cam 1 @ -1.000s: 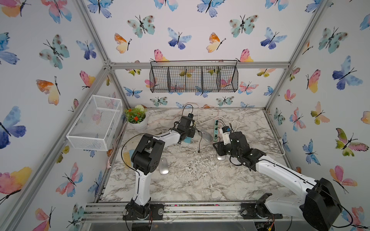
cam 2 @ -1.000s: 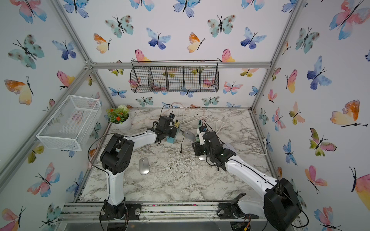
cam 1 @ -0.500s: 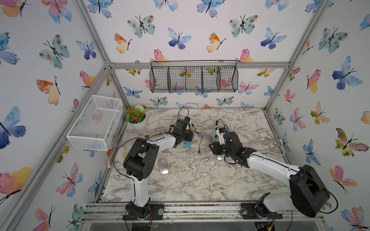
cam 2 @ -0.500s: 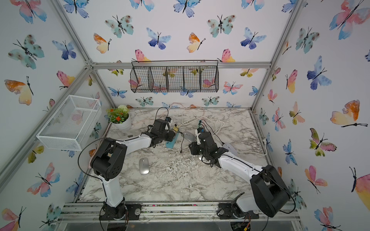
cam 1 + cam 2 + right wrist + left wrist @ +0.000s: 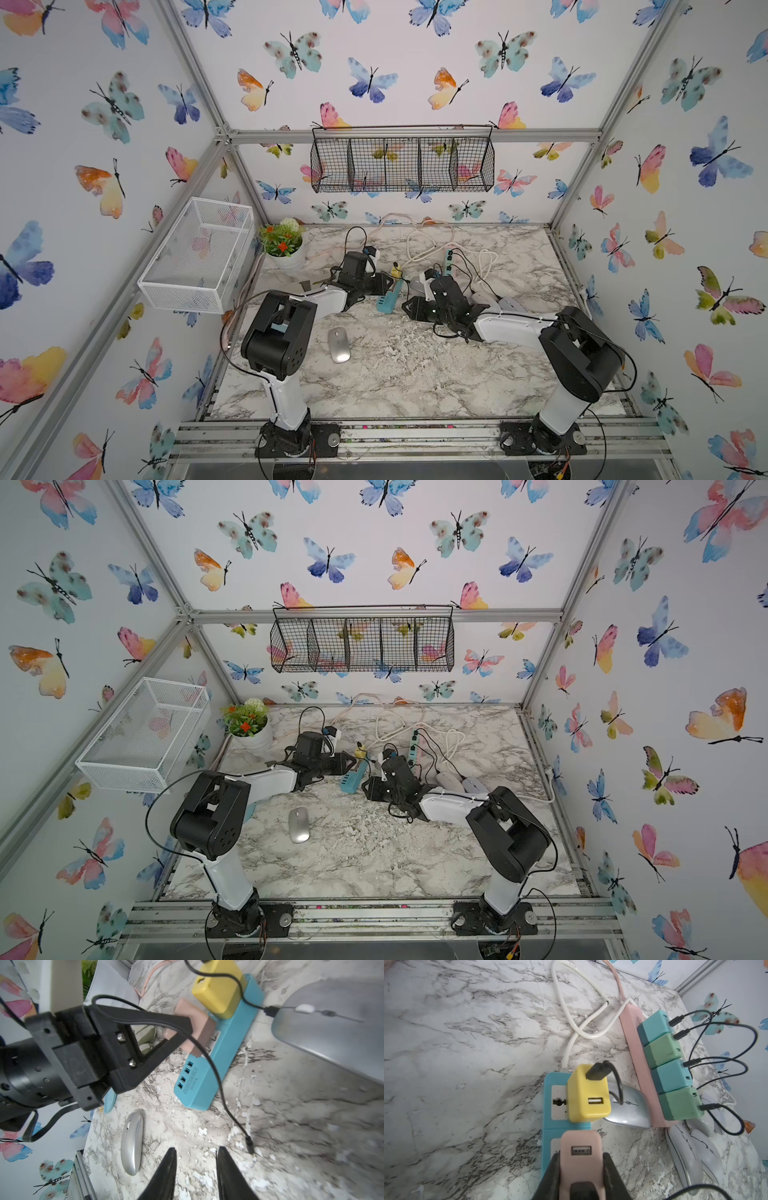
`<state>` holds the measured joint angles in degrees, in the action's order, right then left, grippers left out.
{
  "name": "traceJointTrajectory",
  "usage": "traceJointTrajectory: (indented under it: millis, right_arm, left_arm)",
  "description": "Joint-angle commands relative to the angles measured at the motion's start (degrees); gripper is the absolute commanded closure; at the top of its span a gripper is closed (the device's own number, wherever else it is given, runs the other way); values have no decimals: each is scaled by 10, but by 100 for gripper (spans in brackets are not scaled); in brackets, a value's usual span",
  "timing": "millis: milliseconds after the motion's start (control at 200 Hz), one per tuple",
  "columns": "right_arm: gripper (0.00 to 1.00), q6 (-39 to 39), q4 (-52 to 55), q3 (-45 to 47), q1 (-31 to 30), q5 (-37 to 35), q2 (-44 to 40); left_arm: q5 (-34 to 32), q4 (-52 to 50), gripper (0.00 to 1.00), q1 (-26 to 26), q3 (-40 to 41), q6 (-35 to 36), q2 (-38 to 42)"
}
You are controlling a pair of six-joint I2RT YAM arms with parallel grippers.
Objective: Unplug the wireless mouse
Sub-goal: Remove the plug from the socket.
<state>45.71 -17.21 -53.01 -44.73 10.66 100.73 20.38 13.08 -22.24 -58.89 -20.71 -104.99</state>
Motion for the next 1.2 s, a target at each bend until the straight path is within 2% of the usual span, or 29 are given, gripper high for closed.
traceJointTrajectory:
  millis: [0,90,295,380,430,596,781,861,971,1046,1126,1196]
  right_arm:
    - [64,43,-35,-13,-3,-2,24]
    - [64,44,-23,-8,-4,-32,15]
    - [64,-1,24,37,-3,-109,-57]
    - [63,-13,40,54,-3,-125,-84]
    - [63,-16,39,68,-3,-132,-103]
    - [61,-57,39,98,-3,-145,-161]
    - [54,-174,41,119,-3,-164,-250]
    - [47,-223,30,136,-3,-186,-305]
    - [25,-275,-1,158,-3,-222,-356]
    - [14,-329,60,119,-3,-239,-345]
    - [10,-359,135,69,-3,-241,-325]
    - [9,-398,148,52,-3,-222,-318]
  left_arm:
    - [46,23,100,-1,8,-12,22]
    - [18,0,100,-6,0,12,34]
    - [-142,-87,100,-58,-45,101,47]
    - [-196,-109,100,-81,-64,124,40]
    - [-206,-113,100,-87,-68,126,42]
    - [-194,-110,100,-87,-50,109,73]
    - [-153,-103,100,-87,-4,102,163]
    - [-136,-95,100,-87,25,101,210]
    - [-105,-88,100,-85,56,96,268]
    - [-78,-88,100,-81,71,89,303]
    - [-48,-90,100,-79,83,80,337]
    - [-19,-93,100,-79,93,71,365]
